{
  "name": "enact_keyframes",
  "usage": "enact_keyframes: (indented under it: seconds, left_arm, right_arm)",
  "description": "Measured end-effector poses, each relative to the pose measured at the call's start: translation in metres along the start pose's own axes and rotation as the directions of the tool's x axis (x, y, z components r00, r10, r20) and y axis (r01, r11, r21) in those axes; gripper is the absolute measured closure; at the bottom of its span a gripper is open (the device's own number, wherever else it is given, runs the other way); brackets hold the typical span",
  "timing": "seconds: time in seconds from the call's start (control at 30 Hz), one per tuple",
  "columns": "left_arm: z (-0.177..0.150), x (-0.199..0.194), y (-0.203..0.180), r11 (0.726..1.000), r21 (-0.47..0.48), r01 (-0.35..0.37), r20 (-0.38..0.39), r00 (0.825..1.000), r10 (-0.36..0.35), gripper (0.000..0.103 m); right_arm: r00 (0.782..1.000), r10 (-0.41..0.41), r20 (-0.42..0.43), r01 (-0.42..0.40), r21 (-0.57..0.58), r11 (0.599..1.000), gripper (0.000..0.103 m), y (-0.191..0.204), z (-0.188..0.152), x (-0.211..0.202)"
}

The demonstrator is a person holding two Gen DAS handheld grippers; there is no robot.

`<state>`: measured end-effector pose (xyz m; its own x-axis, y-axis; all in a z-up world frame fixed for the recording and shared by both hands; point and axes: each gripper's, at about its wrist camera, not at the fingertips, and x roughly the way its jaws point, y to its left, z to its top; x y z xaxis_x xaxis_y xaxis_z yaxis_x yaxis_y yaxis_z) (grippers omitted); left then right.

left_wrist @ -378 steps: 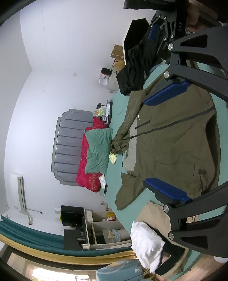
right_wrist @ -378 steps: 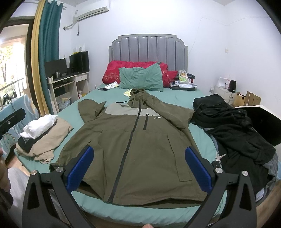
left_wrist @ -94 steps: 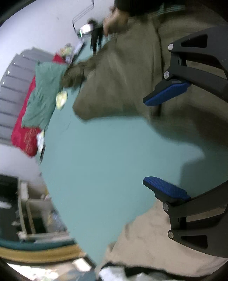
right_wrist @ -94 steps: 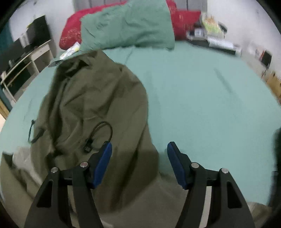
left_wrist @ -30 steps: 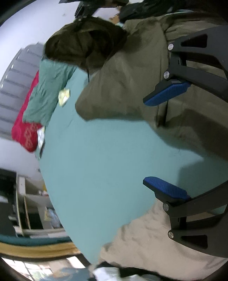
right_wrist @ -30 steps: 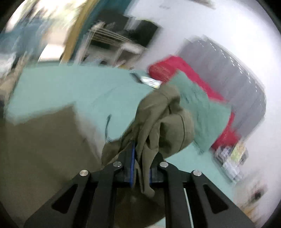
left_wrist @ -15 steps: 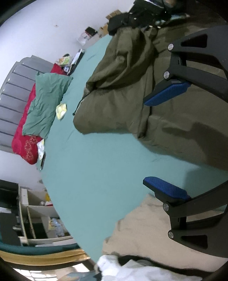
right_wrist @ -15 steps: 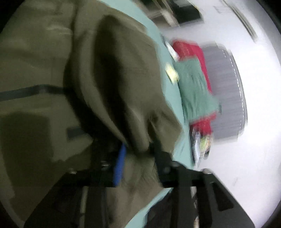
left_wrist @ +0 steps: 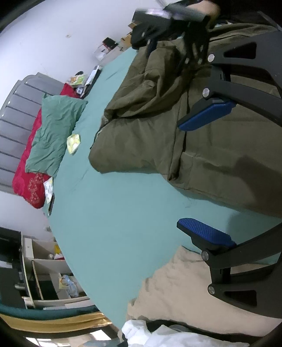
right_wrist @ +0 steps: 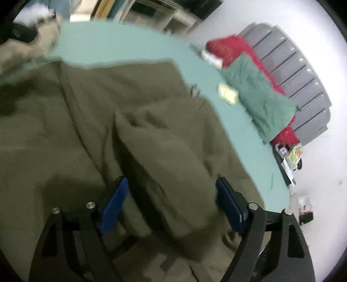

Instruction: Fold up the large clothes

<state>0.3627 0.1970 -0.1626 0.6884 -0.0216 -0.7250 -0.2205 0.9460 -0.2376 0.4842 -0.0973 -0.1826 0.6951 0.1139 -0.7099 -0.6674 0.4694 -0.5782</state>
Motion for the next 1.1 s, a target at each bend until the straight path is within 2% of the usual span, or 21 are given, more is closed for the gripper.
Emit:
enact_keyframes:
  seconds: [0.03,0.07,0.13,0.17,0.2,0.3,0.33,0.37,0.47,0.53,0.57,0.67,0.73,0.77,0.8,0.83,0.87,0.9,0.97,1.03,1.1]
  left_arm:
    - [0.001,0.001,0.000,1.000,0.005,-0.004,-0.004,1.000,0.004,0.017]
    - [0.002,0.001,0.000,1.000,0.009,-0.006,-0.007,1.000,0.006,0.017]
    - [0.003,0.002,0.002,1.000,-0.003,-0.004,-0.011,1.000,0.004,0.017]
    - [0.003,0.002,0.003,1.000,-0.012,0.005,-0.011,1.000,-0.005,0.017]
    - [0.003,0.001,0.004,1.000,-0.020,0.014,-0.010,1.000,-0.014,0.017]
    - [0.001,0.000,0.002,0.999,-0.031,0.030,-0.010,0.999,-0.031,0.017]
    - [-0.001,0.001,0.000,0.999,-0.029,0.036,-0.014,0.999,-0.037,0.017]
    - [-0.002,0.001,-0.002,0.999,-0.026,0.039,-0.017,0.999,-0.039,0.017]
    - [-0.006,0.000,-0.009,0.999,-0.004,0.046,-0.030,0.998,-0.046,0.017]
    - [-0.009,-0.003,-0.011,0.999,0.014,0.044,-0.032,0.999,-0.043,0.017]
    - [-0.011,-0.004,-0.012,0.999,0.022,0.041,-0.032,0.999,-0.040,0.017]
    - [-0.013,-0.003,-0.014,0.999,0.030,0.034,-0.043,0.999,-0.033,0.017]
    - [-0.013,0.000,-0.014,0.999,0.031,0.025,-0.044,0.999,-0.023,0.017]
    - [-0.012,0.001,-0.014,0.999,0.028,0.016,-0.041,0.999,-0.015,0.017]
    - [-0.012,0.001,-0.014,1.000,0.026,0.009,-0.039,0.999,-0.008,0.017]
    - [-0.011,0.001,-0.015,1.000,0.024,0.009,-0.037,0.999,-0.008,0.017]
    - [-0.010,0.000,-0.015,1.000,0.018,0.015,-0.034,0.999,-0.014,0.017]
    - [-0.009,0.000,-0.016,1.000,0.014,0.020,-0.034,0.999,-0.019,0.017]
    - [-0.007,-0.001,-0.016,1.000,0.010,0.027,-0.030,0.999,-0.027,0.017]
    - [-0.007,-0.001,-0.017,1.000,0.009,0.027,-0.029,0.999,-0.026,0.017]
    - [-0.008,-0.001,-0.017,1.000,0.009,0.030,-0.032,0.999,-0.029,0.017]
  right_arm:
    - [1.000,0.001,-0.013,-0.001,-0.038,0.999,0.081,0.003,0.002,0.008]
    - [0.999,-0.011,-0.030,0.009,-0.078,0.997,0.100,0.004,0.003,0.010]
    - [0.985,-0.173,0.022,0.174,-0.211,0.962,0.101,0.008,0.007,0.003]
    - [0.959,-0.273,0.077,0.283,-0.265,0.922,0.101,0.010,0.006,-0.005]
    - [0.911,-0.390,0.132,0.411,-0.301,0.860,0.101,0.009,0.006,-0.012]
    - [0.809,-0.548,0.212,0.587,-0.342,0.734,0.101,0.007,0.000,-0.017]
    - [0.785,-0.577,0.224,0.616,-0.374,0.693,0.101,0.009,-0.008,-0.008]
    - [0.782,-0.582,0.223,0.618,-0.400,0.677,0.101,0.014,-0.017,0.000]
    - [0.834,-0.527,0.164,0.533,-0.485,0.693,0.101,0.044,-0.054,0.028]
    - [0.883,-0.452,0.130,0.452,-0.495,0.742,0.096,0.063,-0.075,0.031]
    - [0.899,-0.426,0.103,0.422,-0.467,0.777,0.092,0.067,-0.083,0.029]
    - [0.970,-0.240,0.028,0.240,-0.240,0.941,0.085,0.050,-0.098,0.008]
    - [0.996,-0.094,0.000,0.094,-0.033,0.995,0.084,0.025,-0.107,-0.004]
    - [1.000,0.002,-0.002,-0.002,0.082,0.997,0.079,0.010,-0.111,-0.012]
    - [0.997,0.079,0.013,-0.080,0.167,0.983,0.065,-0.001,-0.114,-0.018]
    - [0.985,0.163,0.051,-0.171,0.262,0.950,0.059,-0.016,-0.117,-0.028]
    - [0.975,0.204,0.090,-0.222,0.321,0.921,0.050,-0.024,-0.120,-0.038]
    - [0.967,0.227,0.119,-0.255,0.351,0.901,0.041,-0.029,-0.121,-0.046]
    - [0.952,0.256,0.166,-0.303,0.400,0.865,0.032,-0.034,-0.119,-0.064]
    - [0.924,0.294,0.246,-0.378,0.465,0.800,0.032,-0.043,-0.117,-0.075]
    - [0.908,0.285,0.306,-0.412,0.534,0.738,0.031,-0.054,-0.106,-0.073]
